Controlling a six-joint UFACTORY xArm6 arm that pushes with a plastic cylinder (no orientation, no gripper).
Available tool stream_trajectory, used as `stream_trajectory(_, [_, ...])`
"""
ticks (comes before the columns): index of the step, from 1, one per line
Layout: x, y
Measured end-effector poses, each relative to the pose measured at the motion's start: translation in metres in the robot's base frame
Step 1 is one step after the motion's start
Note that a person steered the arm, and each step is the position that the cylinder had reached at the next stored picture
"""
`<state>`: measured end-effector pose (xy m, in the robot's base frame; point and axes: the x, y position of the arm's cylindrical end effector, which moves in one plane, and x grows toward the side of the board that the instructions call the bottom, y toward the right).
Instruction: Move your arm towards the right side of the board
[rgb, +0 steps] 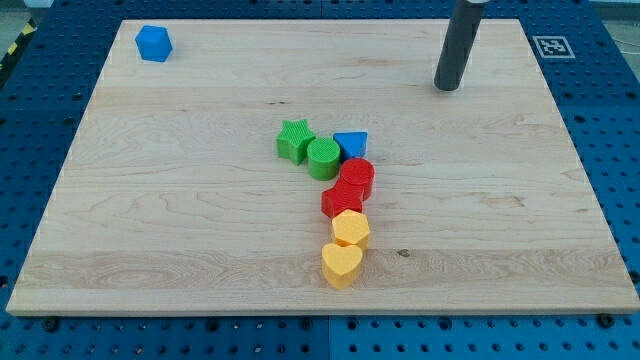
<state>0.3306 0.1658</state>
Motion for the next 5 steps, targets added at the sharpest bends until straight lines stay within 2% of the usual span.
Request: stream_trajectory(5, [0.000, 0.044])
